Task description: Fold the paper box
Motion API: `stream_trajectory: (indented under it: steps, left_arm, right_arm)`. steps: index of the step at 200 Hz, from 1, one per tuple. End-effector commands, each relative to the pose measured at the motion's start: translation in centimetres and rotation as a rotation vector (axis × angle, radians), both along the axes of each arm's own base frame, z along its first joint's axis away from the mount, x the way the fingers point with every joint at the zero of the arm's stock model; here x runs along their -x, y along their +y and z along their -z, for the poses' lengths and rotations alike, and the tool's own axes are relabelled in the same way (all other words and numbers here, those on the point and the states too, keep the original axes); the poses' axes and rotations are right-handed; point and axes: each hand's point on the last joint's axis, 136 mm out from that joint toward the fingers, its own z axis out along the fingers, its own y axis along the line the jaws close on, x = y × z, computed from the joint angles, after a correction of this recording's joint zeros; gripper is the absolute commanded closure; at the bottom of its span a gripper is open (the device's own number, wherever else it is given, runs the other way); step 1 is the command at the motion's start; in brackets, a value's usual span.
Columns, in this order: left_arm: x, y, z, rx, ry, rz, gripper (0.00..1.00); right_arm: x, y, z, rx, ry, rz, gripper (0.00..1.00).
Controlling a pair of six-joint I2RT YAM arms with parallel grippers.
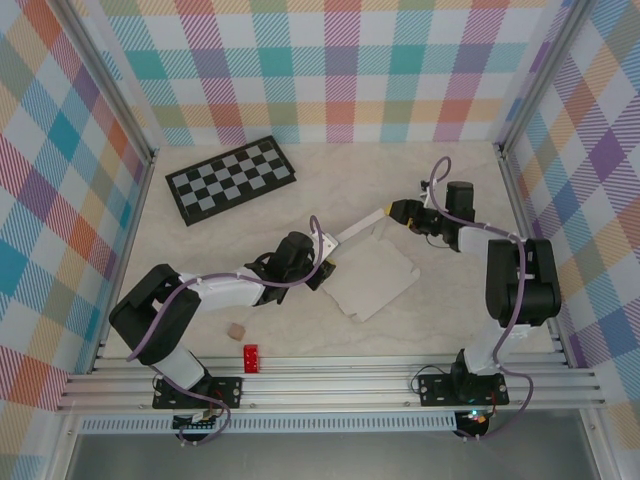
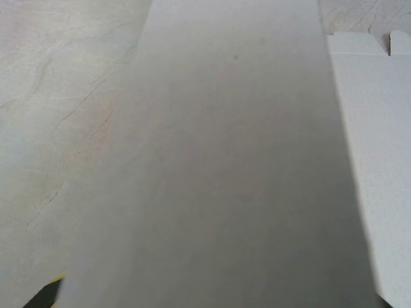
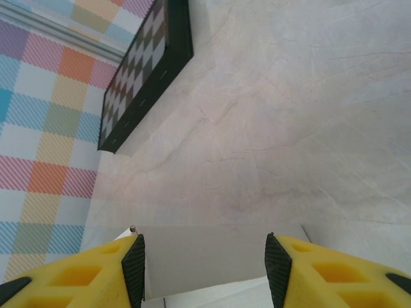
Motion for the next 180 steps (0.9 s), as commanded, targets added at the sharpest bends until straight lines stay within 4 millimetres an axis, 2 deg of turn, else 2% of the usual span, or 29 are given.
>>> stream_trajectory:
  steps: [1,17,30,58,76,92,110,150,180]
  left_arm:
    - [0.0,0.8,1.0,-0.027,0.027,-0.011,0.82]
    - [0.0,0.8,1.1,-0.029,0.031,-0.013,0.82]
    - [-0.1,0.9,0.9,-0.021,0.032,-0.016,0.81]
    - [-0.5,1.1,0.5,0.008,0.035,-0.035,0.78]
    - [-0.6,1.0,0.2,0.025,0.033,-0.033,0.78]
    - [-0.6,0.7,0.1,0.029,0.040,-0.022,0.78]
    - [-0.6,0.5,0.2,0.025,0.045,-0.016,0.78]
    - [-0.6,0.6,0.2,0.015,0.041,-0.015,0.79]
    - [-0.5,0.7,0.4,0.008,0.042,-0.007,0.79]
  right_arm:
    - [1.1,-1.3,-0.8,0.052,0.063,0.078,0.44]
    - [1.7,-1.4,-4.0,0.085,0.071,0.096,0.43]
    - [2.9,-0.4,-5.5,0.091,0.100,0.079,0.41]
    - [7.1,3.3,-5.1,0.071,0.250,0.069,0.40]
    - [8.4,5.4,-5.1,-0.004,0.282,0.078,0.41]
    - [8.4,7.3,-5.6,-0.032,0.287,0.046,0.41]
    - [7.8,8.5,-5.1,-0.020,0.317,0.031,0.42]
    - [6.9,8.5,-2.4,-0.039,0.416,0.110,0.43]
    - [5.9,9.3,-1.5,-0.111,0.413,0.111,0.46]
